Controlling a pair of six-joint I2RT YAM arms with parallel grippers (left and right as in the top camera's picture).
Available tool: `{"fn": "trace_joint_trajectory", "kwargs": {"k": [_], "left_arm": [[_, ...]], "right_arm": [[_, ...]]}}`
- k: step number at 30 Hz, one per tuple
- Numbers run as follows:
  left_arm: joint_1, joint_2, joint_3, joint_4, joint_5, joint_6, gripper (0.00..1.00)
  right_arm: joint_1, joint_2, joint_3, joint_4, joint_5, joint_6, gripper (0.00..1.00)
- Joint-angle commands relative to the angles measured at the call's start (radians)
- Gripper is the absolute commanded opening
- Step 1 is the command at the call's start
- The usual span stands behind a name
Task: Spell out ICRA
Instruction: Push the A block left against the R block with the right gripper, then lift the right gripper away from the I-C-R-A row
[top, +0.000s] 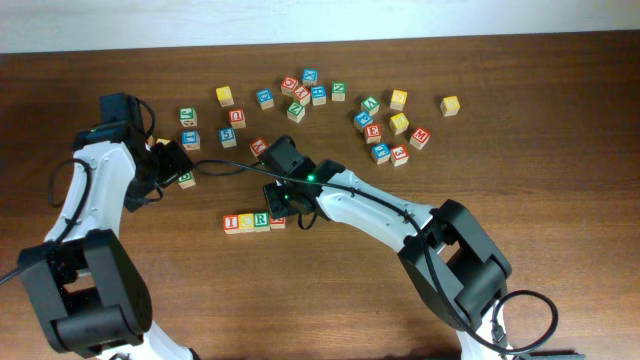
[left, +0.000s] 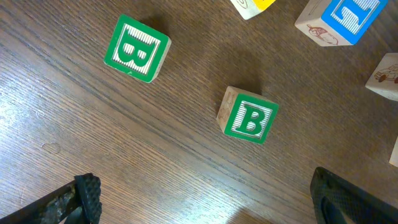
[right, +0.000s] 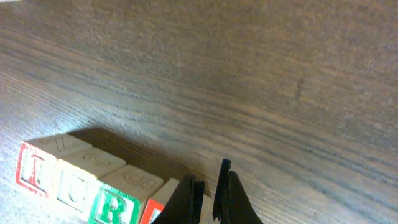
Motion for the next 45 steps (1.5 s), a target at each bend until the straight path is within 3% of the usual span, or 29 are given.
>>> {"fn": "trace_joint_trajectory", "kwargs": {"k": [1,16,23,31,39,45], "left_arm": [[-0.002,0.003,0.009,-0.001,0.000,0.005,0.99],[-0.002,0.003,0.009,-0.001,0.000,0.005,0.99],[-0.002,0.003,0.009,-0.001,0.000,0.005,0.99],[-0.002,0.003,0.009,-0.001,0.000,0.005,0.99],[-0.002,0.003,0.009,-0.001,0.000,0.005,0.99],[-0.002,0.003,0.009,-0.001,0.000,0.005,0.99]], "right_arm": [[0.016,-0.002,-0.003,-0.018,-0.019,-0.003,0.05],[0.035,-0.002,-0.003,-0.010,-0.035,-0.052,0.05],[0.033,-0.002,-0.003,0.002,0.126,-0.051,0.05],[0.027,-0.002,-0.003,-0.094,0.124,0.034,0.04],[0.028,-0.002,-0.003,-0.177,-0.072,0.035,0.05],[0.028,-0.002,-0.003,-0.177,-0.094,0.035,0.05]]}}
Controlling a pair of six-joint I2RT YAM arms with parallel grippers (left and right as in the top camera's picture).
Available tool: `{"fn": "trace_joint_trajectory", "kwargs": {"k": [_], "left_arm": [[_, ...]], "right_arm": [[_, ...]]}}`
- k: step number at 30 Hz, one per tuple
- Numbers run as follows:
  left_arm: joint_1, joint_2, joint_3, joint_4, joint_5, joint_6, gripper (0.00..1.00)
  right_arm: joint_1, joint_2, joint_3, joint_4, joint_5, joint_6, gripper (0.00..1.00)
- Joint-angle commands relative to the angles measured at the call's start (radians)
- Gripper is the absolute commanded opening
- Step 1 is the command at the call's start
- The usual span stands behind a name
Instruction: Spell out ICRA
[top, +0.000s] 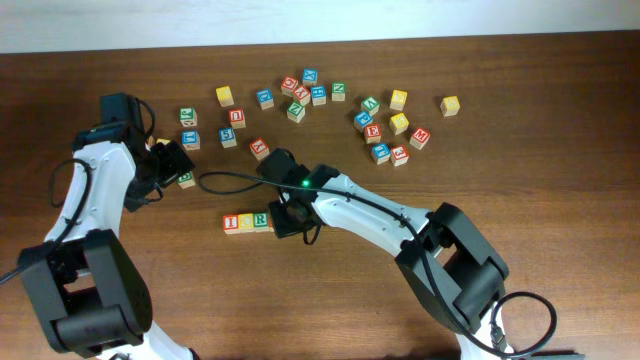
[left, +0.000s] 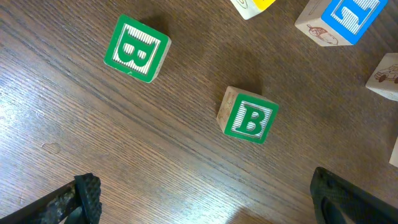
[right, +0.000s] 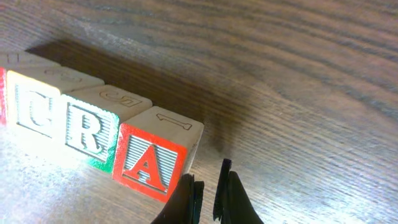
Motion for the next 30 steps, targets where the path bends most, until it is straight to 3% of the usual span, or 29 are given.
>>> {"fn": "trace_joint_trajectory", "kwargs": {"k": [1,11,23,28,30], "left_arm": [[-0.002,0.003,0.009,-0.001,0.000,0.005,0.99],[-0.002,0.003,0.009,-0.001,0.000,0.005,0.99],[-0.002,0.003,0.009,-0.001,0.000,0.005,0.99],[-0.002,0.003,0.009,-0.001,0.000,0.005,0.99],[-0.002,0.003,0.009,-0.001,0.000,0.005,0.99]], "right_arm": [[0.000,-0.002,-0.003,0.000,-0.030,0.009,0.05],[-0.010,-0.002,-0.003,-0.028,0.062,0.009,0.05],[-0.125,-0.002,-0.003,-0.058,0.097,0.001,0.06],[-0.137,-0.002,-0.003,-0.042,0.163,0.001,0.11],[-0.137,-0.002,-0.003,-0.025,0.170,0.001,0.23]]}}
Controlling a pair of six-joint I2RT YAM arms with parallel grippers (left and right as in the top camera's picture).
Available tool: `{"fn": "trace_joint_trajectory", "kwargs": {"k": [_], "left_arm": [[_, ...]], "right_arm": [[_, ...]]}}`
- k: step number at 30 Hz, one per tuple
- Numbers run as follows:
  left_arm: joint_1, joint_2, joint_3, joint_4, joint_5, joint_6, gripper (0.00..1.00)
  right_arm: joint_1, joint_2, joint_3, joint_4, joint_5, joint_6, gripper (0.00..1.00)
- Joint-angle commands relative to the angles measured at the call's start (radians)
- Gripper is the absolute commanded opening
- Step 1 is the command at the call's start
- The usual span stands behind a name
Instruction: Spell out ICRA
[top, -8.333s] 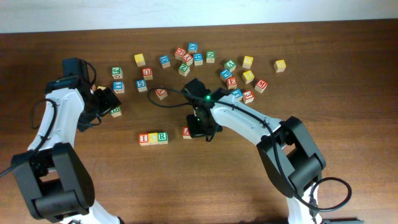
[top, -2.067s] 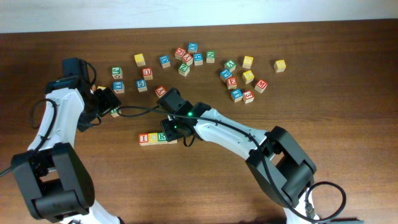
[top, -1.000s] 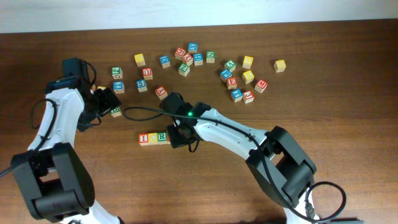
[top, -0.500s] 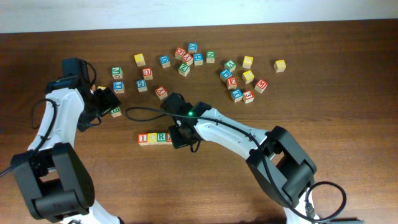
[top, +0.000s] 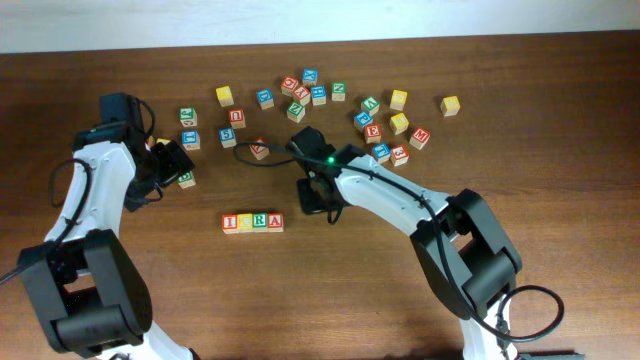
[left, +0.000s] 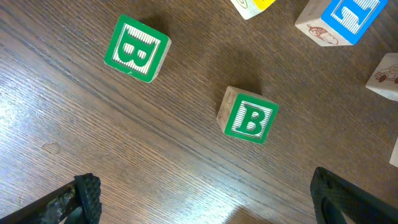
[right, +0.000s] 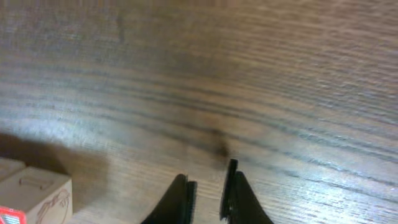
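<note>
Four letter blocks lie in a row on the table, reading I, C, R, A from left to right. The red A block closes the right end, and its corner shows at the lower left of the right wrist view. My right gripper hovers up and to the right of the row, apart from it. Its fingers are nearly shut with only bare wood in the narrow gap. My left gripper stands wide open at the far left over two green B blocks, holding nothing.
Many loose letter blocks lie scattered along the back of the table, with another cluster at the back right. A yellow block sits alone further right. A blue block lies near the left gripper.
My right gripper was just beside the A block at the row's right end; now it is further up and right, away from the row, its fingers slightly further apart. The left arm has not moved.
At first my right gripper was over the row's right end, covering the A block. Then it sat just right of the A, with the row reading ICRA. Now it is clear of the row. The left gripper stayed open over the green B blocks throughout.
</note>
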Motion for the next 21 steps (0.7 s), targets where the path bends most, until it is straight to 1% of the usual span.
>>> {"fn": "trace_joint_trajectory", "kwargs": {"k": [1,2,5,7,13,14,15,21], "left_arm": [[-0.002,0.003,0.009,-0.001,0.000,0.005,0.99],[-0.002,0.003,0.009,-0.001,0.000,0.005,0.99],[-0.002,0.003,0.009,-0.001,0.000,0.005,0.99],[-0.002,0.003,0.009,-0.001,0.000,0.005,0.99],[-0.002,0.003,0.009,-0.001,0.000,0.005,0.99],[-0.002,0.003,0.009,-0.001,0.000,0.005,0.99],[-0.002,0.003,0.009,-0.001,0.000,0.005,0.99],[-0.002,0.003,0.009,-0.001,0.000,0.005,0.99]], "right_arm": [[-0.002,-0.002,-0.003,0.018,0.049,0.003,0.28],[-0.003,-0.002,-0.003,0.018,0.064,0.002,0.32],[-0.003,-0.005,-0.002,0.017,0.068,-0.051,0.32],[-0.004,-0.015,0.001,0.017,0.068,-0.051,0.33],[-0.062,-0.033,0.068,-0.048,0.082,-0.086,0.40],[-0.081,-0.033,0.068,-0.047,0.083,-0.103,0.82],[-0.098,-0.033,0.068,-0.050,0.083,-0.103,0.98],[-0.148,-0.032,0.068,-0.046,0.083,-0.103,0.98]]}}
